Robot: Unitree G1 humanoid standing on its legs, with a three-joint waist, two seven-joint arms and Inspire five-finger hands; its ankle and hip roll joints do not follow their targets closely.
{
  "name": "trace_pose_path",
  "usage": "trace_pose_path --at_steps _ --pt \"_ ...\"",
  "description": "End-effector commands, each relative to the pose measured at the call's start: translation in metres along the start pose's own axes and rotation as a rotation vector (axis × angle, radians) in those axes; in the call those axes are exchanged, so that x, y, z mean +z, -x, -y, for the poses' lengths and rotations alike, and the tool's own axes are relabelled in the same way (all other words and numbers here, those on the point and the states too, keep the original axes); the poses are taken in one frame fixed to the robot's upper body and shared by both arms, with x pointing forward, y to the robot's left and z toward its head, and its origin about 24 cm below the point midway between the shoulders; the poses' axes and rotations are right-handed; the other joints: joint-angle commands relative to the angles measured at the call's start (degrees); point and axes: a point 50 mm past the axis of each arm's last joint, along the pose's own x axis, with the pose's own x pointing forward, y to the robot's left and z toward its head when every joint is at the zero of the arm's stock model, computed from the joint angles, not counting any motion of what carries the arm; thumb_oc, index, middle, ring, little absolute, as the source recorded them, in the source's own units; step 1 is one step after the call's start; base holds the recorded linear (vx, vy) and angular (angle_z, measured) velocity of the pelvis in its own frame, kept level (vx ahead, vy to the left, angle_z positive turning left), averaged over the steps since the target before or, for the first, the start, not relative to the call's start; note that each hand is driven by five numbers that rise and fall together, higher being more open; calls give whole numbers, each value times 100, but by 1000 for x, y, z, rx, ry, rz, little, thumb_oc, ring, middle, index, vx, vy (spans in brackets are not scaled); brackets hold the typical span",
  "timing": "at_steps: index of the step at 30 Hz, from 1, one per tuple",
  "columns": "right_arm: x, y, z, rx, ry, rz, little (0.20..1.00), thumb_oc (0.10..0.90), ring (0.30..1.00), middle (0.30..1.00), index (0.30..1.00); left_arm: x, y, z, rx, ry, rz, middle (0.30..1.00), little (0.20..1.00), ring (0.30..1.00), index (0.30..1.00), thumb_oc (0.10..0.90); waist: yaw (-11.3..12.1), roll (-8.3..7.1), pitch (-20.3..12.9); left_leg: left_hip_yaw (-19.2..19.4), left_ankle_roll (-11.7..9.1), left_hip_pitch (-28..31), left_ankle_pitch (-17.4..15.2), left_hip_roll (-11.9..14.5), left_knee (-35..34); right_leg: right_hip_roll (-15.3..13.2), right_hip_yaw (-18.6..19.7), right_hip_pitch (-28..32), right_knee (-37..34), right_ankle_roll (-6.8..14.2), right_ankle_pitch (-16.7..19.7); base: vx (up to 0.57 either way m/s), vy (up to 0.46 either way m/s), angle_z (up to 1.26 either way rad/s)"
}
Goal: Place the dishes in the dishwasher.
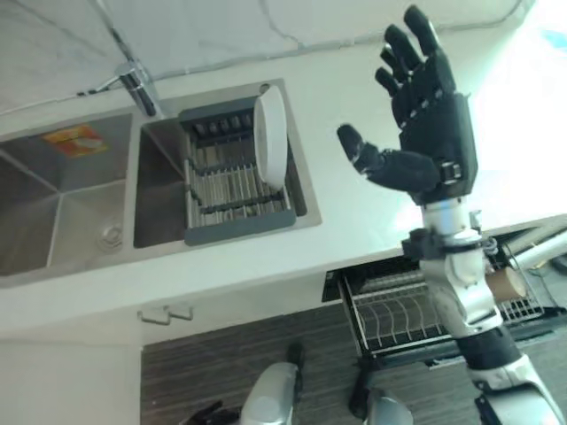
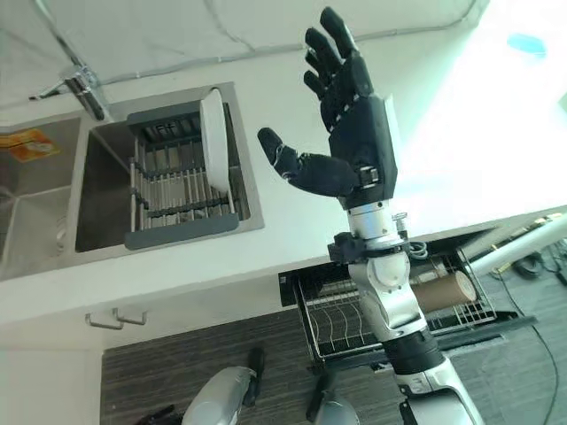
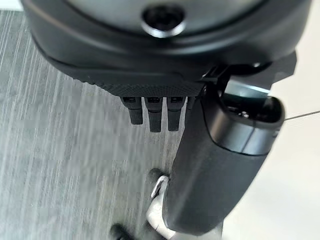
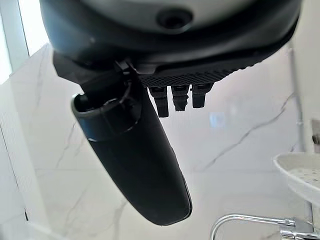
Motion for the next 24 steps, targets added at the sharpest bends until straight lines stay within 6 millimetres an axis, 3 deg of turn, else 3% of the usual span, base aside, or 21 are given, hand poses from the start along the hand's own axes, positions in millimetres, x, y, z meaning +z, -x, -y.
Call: trace_pose_path --at_steps 1,7,15,24 --pt "44 -13 -4 15 34 221 900 800 900 900 900 -23 4 -13 37 -107 -91 900 900 900 900 800 -7 -47 -517 -237 -109 -182 -386 61 90 -157 128 340 204 308 -719 31 5 4" --pt "38 -14 -14 39 -6 162 900 800 900 900 900 -27 5 -15 51 -111 -114 900 900 900 900 800 -20 -83 -612 -163 -149 -130 -442 111 90 -239 149 252 204 367 -683 50 33 -1" --pt "23 -9 -9 -10 -94 47 900 800 900 900 900 -31 5 -13 39 -136 -136 900 900 900 900 800 0 -174 -695 -97 -162 -89 -503 167 90 -270 135 237 204 406 -675 76 48 -2" --pt "18 -22 -20 -12 -164 21 900 800 900 900 900 -5 1 -2 7 -222 -59 900 900 900 900 800 155 -393 -510 -257 -134 -217 -483 132 90 -255 132 138 204 408 -620 40 13 1"
